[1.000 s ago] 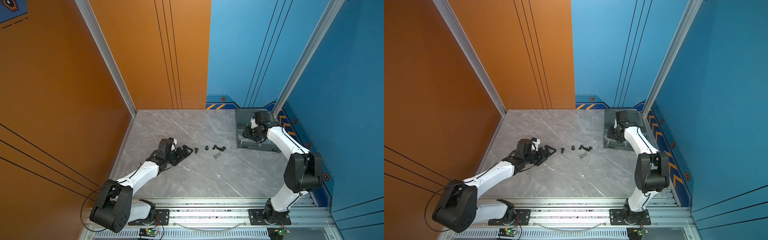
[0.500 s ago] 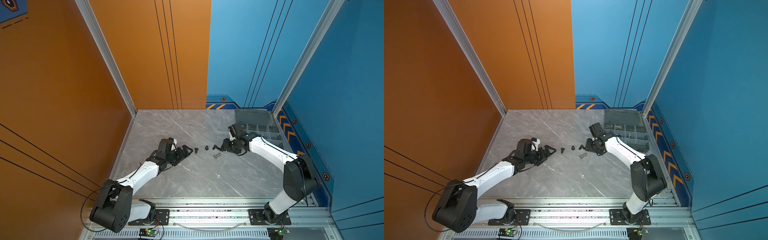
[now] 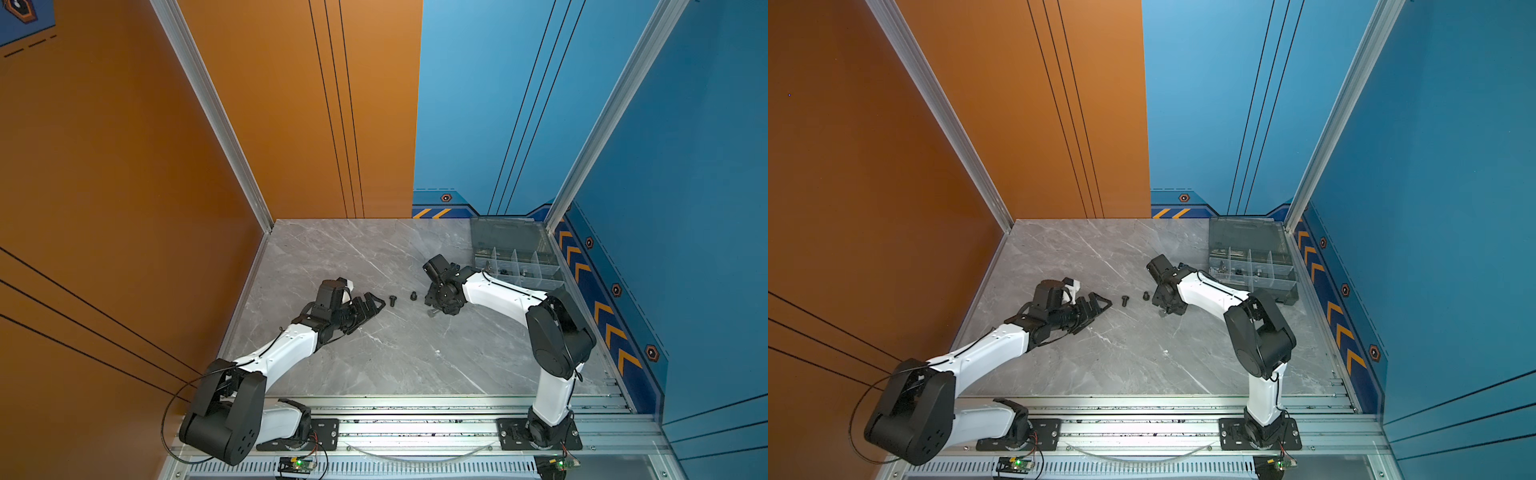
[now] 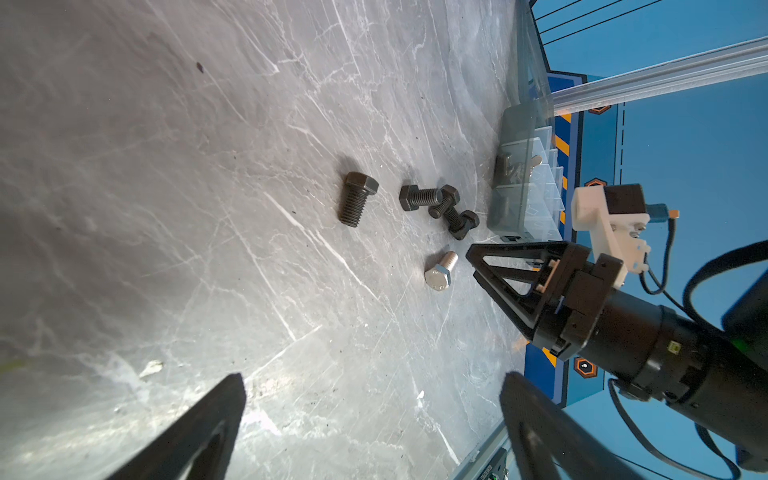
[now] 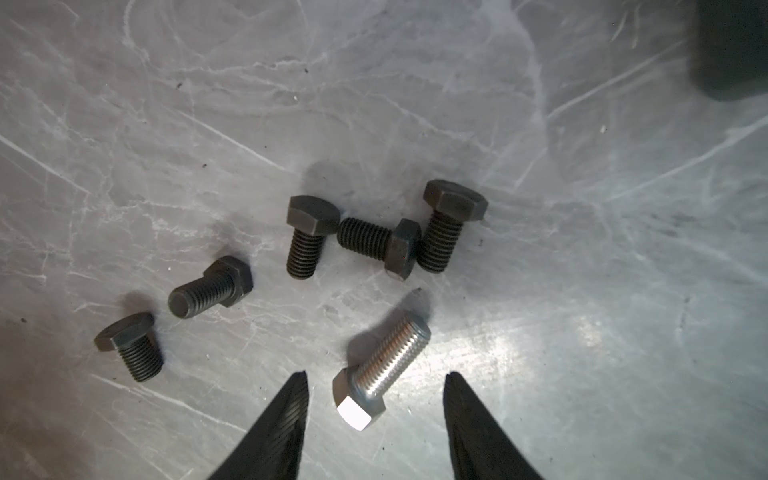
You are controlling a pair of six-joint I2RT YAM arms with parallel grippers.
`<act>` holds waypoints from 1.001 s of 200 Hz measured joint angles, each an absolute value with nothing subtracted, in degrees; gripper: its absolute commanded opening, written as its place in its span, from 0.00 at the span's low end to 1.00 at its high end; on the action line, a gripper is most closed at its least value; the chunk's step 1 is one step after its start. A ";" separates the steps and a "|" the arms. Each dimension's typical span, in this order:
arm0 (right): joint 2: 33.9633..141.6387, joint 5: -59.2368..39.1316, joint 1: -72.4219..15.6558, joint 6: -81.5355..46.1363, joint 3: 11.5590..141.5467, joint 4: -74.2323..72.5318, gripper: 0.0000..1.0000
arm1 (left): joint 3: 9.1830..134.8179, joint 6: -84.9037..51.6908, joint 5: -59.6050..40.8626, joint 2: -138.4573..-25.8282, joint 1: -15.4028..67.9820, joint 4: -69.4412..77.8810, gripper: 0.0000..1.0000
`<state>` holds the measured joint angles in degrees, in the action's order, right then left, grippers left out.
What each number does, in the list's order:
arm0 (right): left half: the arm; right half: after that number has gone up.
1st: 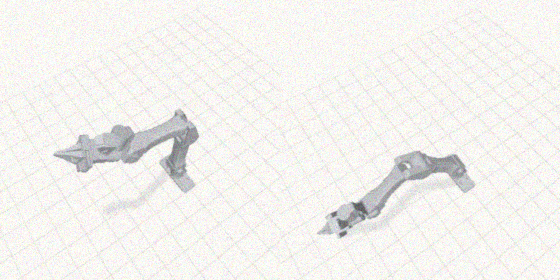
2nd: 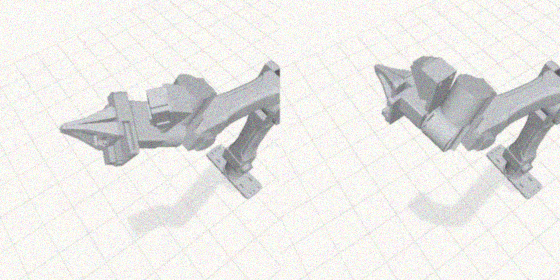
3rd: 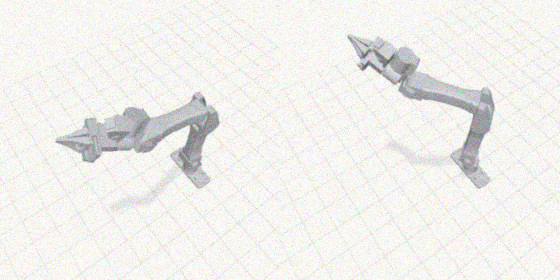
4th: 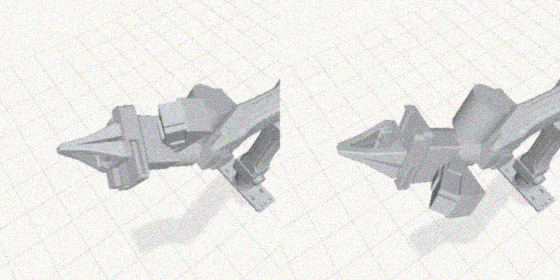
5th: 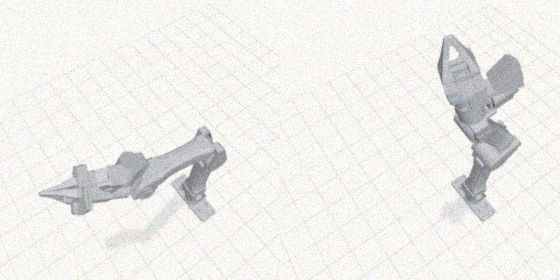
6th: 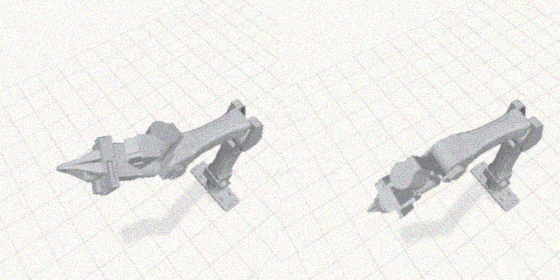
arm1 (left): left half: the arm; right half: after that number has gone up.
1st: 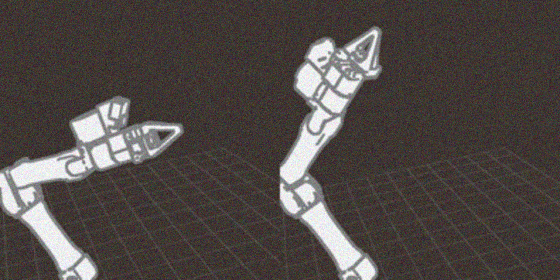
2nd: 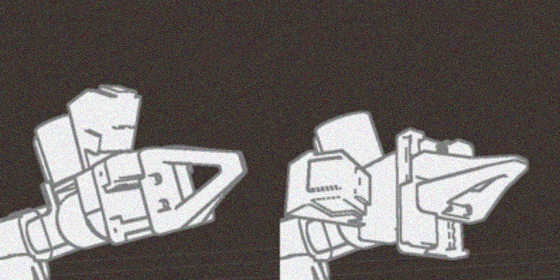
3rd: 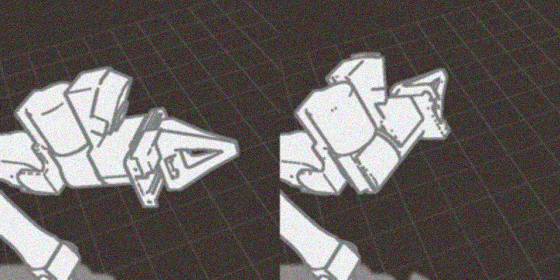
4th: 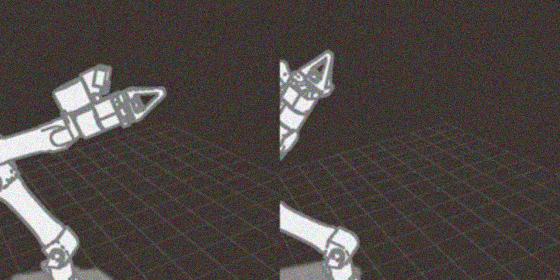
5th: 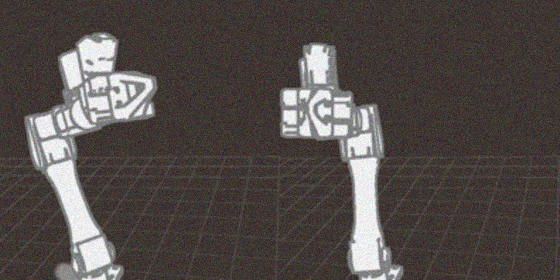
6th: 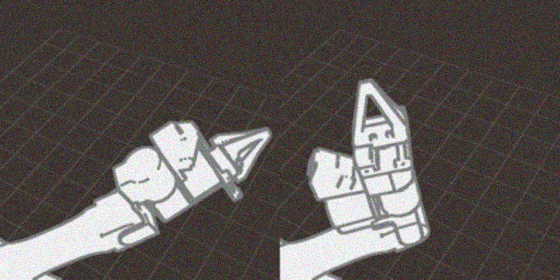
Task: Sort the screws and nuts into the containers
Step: 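Lower the right gripper around a silver hex bolt and close it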
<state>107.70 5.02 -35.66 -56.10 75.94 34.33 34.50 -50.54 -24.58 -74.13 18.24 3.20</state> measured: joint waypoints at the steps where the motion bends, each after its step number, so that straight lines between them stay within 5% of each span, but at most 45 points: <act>1: 107.77 5.04 -35.68 -56.21 75.99 34.39 0.55 | 34.50 -50.54 -24.58 -74.13 18.17 3.20 0.98; 200: 113.82 7.35 -37.67 -57.28 78.46 37.12 0.52 | 33.76 -50.33 -25.80 -74.48 16.49 3.62 0.97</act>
<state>113.82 7.35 -37.67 -57.28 78.46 37.12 33.76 -50.33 -25.80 -74.48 16.49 3.62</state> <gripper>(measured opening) 0.528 0.976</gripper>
